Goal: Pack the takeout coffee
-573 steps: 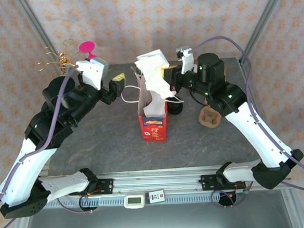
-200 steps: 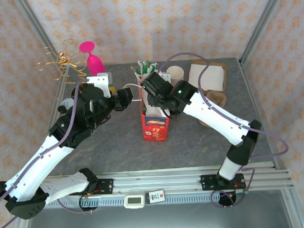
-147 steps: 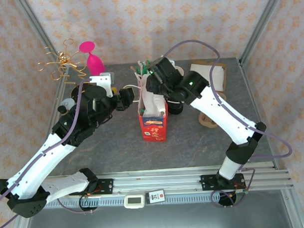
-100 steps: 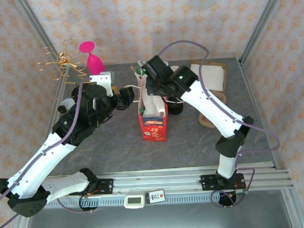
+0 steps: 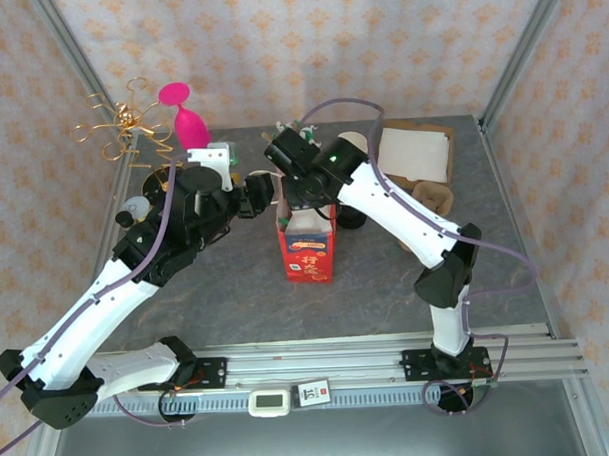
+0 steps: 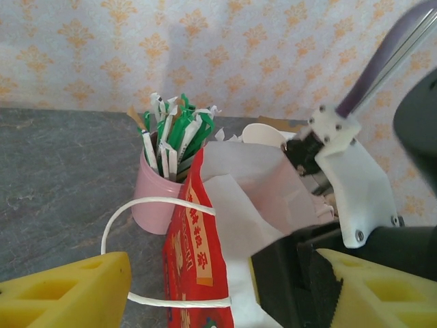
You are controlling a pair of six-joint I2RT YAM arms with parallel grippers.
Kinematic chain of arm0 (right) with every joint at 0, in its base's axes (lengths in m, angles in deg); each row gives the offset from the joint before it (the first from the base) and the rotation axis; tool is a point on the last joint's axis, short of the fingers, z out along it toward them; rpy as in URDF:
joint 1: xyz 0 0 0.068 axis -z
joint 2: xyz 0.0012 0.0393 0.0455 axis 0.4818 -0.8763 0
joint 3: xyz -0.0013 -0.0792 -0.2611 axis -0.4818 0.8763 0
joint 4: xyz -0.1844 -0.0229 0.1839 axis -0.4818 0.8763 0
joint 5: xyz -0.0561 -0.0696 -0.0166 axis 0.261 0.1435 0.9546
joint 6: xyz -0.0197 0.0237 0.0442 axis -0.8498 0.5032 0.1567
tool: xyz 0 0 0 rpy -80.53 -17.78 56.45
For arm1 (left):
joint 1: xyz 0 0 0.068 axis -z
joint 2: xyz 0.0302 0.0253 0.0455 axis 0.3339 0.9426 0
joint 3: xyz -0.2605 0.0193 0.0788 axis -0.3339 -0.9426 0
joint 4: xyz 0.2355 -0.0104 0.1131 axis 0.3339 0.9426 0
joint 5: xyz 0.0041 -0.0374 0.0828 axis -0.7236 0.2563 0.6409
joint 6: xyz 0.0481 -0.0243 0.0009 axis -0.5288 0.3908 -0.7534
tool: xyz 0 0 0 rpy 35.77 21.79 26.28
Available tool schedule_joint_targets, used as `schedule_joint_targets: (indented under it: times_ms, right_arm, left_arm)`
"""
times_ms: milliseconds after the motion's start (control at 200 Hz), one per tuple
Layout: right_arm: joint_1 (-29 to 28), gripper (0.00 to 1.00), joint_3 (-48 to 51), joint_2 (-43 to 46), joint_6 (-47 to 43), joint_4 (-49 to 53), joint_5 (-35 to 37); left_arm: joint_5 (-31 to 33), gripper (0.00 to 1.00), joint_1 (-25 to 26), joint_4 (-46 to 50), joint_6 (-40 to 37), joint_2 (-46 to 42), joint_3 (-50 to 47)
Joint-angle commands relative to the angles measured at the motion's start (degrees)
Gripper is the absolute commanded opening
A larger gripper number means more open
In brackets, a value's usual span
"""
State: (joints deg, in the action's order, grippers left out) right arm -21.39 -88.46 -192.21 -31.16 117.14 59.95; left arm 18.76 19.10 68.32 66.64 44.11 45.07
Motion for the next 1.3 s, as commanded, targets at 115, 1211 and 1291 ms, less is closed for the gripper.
schedule_joint_targets:
  times_ms: [115, 1211, 1291]
  right_arm:
    - [5.4, 0.45, -7.5, 7.7, -2.4, -6.0, 0.0]
    - [49.8, 1.0, 113.3, 23.7, -29.2, -145.3, -8.6]
    - [49.6, 1.0, 112.6, 23.7, -27.9, -142.6, -4.9]
  left_arm:
    - [7.3, 0.76, -0.2, 2.7, 1.6, -3.7, 1.1]
    - [12.8, 0.99, -28.8, -100.9, -29.0, 20.9, -61.9]
    - [12.8, 1.0, -29.7, -109.5, -28.5, 23.7, -64.6]
